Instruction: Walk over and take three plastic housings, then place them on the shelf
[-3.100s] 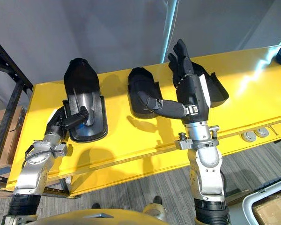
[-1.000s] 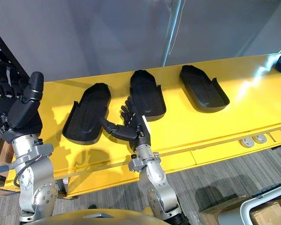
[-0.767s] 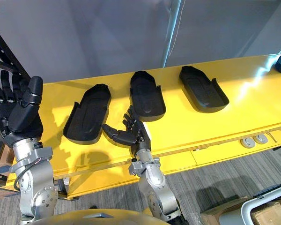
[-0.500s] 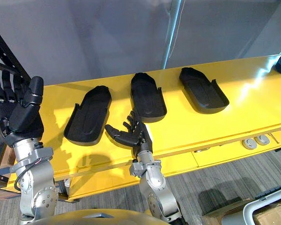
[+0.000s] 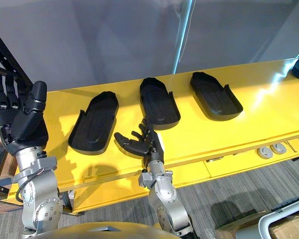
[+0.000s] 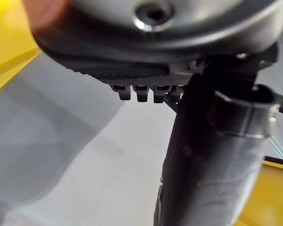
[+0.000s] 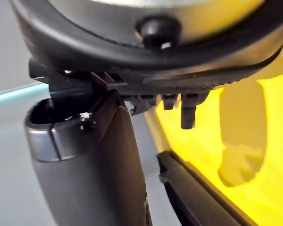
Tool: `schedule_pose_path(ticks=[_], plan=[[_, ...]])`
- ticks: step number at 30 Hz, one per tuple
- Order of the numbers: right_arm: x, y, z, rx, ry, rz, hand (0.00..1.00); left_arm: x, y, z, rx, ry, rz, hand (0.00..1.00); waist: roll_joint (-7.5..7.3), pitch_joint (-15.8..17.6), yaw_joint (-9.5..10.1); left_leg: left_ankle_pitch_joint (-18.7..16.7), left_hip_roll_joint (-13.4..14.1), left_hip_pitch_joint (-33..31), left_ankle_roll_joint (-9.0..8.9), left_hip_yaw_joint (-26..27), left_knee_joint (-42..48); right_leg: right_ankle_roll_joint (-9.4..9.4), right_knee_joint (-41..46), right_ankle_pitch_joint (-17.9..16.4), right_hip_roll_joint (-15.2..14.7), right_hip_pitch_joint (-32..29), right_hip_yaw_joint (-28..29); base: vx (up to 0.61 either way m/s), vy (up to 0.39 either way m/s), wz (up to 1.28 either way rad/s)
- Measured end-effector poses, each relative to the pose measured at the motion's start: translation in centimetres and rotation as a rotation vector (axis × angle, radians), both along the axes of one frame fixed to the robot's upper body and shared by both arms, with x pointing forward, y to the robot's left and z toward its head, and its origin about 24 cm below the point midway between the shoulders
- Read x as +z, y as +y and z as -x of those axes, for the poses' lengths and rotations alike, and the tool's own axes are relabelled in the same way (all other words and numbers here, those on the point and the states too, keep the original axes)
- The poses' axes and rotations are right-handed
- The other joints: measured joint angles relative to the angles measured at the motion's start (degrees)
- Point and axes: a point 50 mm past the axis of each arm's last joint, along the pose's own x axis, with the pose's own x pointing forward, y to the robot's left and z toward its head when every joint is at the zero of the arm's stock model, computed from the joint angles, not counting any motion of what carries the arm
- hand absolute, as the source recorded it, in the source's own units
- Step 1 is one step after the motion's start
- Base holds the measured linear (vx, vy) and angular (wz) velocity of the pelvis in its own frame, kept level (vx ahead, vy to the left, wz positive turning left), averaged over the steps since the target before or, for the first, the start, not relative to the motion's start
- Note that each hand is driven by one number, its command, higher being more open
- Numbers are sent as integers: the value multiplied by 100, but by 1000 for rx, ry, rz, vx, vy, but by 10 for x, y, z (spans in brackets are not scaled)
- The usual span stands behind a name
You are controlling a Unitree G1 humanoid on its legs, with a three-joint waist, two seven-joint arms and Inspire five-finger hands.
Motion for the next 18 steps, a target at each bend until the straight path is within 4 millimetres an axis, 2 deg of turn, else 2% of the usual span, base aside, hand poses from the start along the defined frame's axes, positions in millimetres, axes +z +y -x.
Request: schedule_pose_path(ticks=[8,18], plan=[[-2,0,0,16,1,-3,100,-1,-3,-1,-15,8,1,100,-4,2,0,-20,0,49,-5,58,-2,3,-17,-2,2,25,22,0,0,-3],[-1,5,2,135,-44,-14,100,-11,-5,0,-43,92,-12,100,-7,4,9,-22,0,37,-6,33,-1,4,-23,-2,3,35,-3,0,0,0]])
